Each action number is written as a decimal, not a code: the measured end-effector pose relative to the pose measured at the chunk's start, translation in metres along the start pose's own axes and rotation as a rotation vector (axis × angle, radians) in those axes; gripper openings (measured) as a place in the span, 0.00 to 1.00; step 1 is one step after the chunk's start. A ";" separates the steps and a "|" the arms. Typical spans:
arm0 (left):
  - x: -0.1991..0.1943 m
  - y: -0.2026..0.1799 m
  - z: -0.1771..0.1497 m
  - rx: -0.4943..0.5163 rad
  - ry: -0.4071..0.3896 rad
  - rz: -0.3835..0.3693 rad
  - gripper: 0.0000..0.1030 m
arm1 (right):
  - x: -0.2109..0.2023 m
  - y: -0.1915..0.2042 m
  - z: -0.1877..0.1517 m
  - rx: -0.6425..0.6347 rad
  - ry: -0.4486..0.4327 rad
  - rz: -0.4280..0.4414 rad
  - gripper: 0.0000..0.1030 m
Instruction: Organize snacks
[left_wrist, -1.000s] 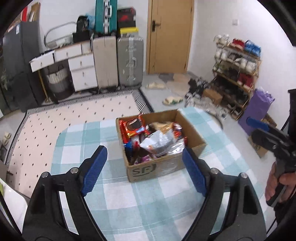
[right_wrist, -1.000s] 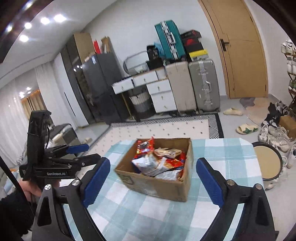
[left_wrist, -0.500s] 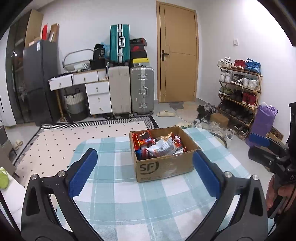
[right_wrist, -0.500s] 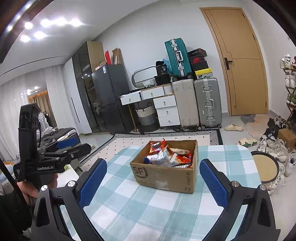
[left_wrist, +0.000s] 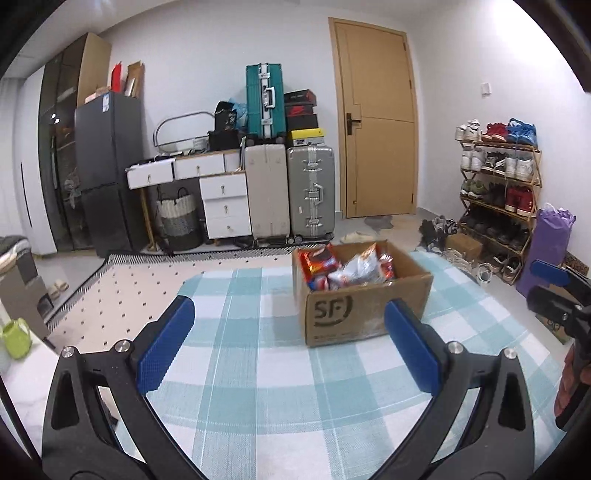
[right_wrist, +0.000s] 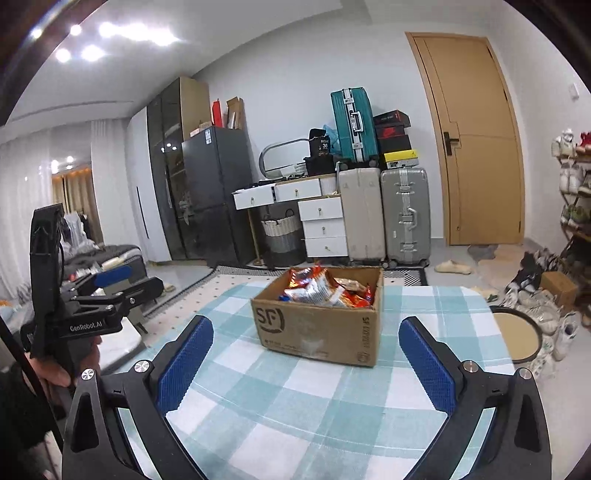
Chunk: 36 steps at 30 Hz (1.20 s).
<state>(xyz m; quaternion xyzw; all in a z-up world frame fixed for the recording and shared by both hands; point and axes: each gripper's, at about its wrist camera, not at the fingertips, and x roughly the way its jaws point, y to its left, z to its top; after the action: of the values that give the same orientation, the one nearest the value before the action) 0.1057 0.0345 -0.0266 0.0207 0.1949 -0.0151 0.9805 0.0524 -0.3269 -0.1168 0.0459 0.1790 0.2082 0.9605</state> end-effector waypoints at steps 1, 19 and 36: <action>0.006 0.004 -0.006 -0.008 0.005 0.002 1.00 | 0.001 -0.001 -0.004 0.000 0.002 -0.008 0.99; 0.095 0.035 -0.102 -0.128 0.089 0.034 0.99 | 0.026 -0.034 -0.078 0.030 0.025 -0.145 0.99; 0.091 0.030 -0.103 -0.106 0.064 0.055 1.00 | 0.024 -0.032 -0.077 0.026 0.028 -0.177 1.00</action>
<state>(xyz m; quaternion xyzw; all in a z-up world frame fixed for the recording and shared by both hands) 0.1515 0.0673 -0.1550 -0.0253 0.2259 0.0226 0.9736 0.0576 -0.3452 -0.2014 0.0392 0.1984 0.1208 0.9719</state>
